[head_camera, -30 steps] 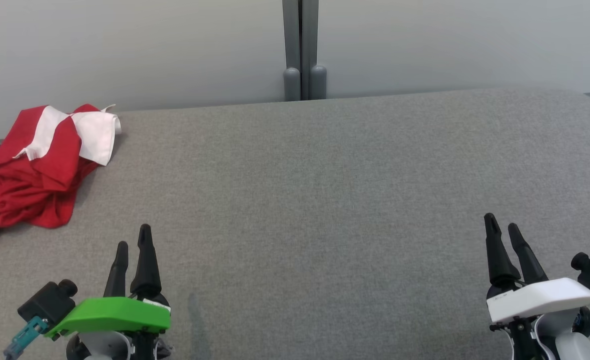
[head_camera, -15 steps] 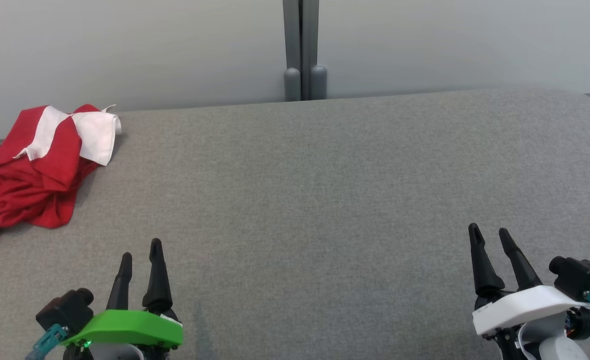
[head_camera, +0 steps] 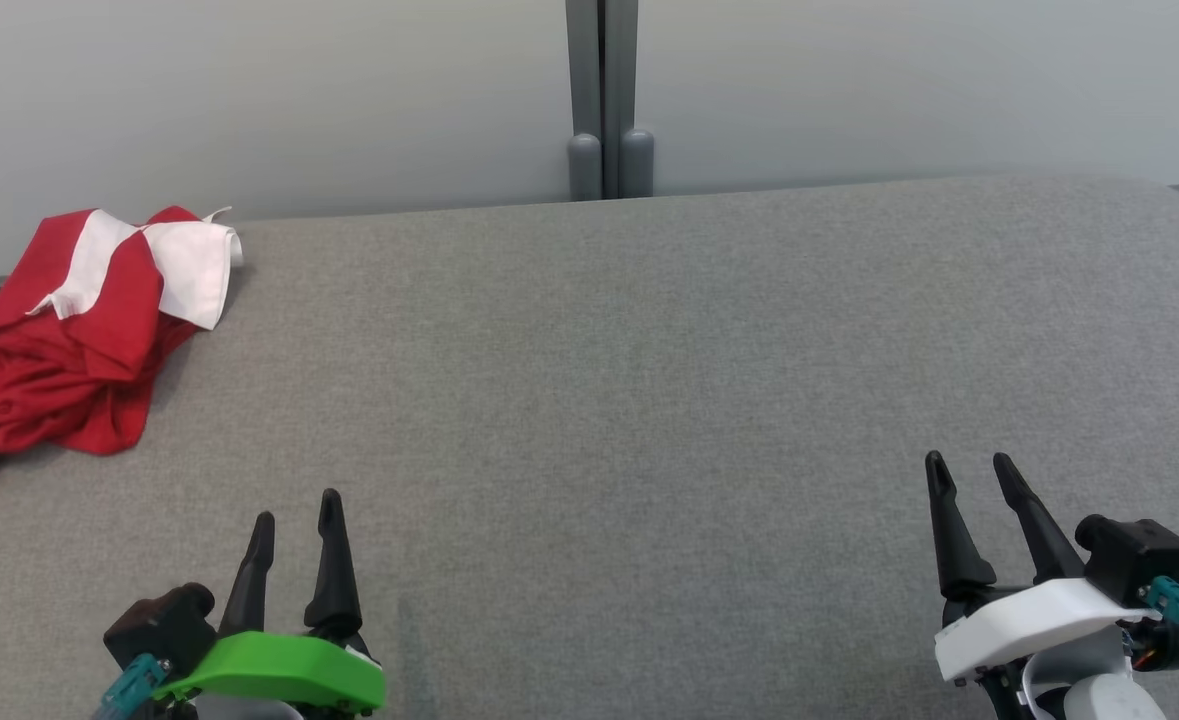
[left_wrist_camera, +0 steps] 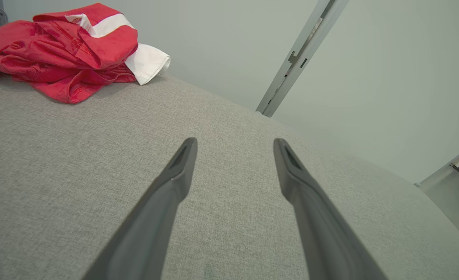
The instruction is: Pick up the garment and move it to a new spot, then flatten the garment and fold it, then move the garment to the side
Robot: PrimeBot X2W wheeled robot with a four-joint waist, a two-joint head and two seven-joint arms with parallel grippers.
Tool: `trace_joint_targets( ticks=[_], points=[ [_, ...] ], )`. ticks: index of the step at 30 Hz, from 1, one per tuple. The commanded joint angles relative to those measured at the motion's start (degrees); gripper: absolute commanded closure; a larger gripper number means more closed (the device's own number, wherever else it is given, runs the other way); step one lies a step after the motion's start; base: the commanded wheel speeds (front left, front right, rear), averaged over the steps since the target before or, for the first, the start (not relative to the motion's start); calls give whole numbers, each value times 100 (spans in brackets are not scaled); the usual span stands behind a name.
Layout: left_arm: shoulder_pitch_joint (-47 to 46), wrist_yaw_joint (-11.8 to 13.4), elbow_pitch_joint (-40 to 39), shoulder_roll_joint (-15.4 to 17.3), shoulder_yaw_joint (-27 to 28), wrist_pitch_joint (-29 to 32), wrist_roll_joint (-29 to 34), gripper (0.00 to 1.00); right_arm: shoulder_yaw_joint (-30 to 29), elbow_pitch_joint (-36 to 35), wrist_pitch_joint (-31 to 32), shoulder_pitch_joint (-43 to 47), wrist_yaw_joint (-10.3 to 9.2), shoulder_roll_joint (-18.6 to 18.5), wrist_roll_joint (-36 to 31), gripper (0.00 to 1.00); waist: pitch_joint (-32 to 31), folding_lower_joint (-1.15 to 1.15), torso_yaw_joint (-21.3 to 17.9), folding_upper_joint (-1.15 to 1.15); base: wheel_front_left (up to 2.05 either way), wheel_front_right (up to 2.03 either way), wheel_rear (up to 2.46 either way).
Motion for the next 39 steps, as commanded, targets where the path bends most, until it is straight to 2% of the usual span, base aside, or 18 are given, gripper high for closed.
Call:
trace_joint_targets(
  ticks=[1,25,39],
  points=[
    [45,-25,-18,46,-7,-62,127,0,12,-34,-59,43,2,-33,-151,0,3,0,4,0,0,0,0],
    [191,-30,148,54,-120,-346,1032,0,108,-80,-345,132,1,-45,-1250,0,-3,0,9,0,0,0,0],
    [237,18,255,59,-175,-487,1413,0,131,-69,-488,190,1,-48,-1572,0,-5,0,16,0,0,0,0]
  ],
)
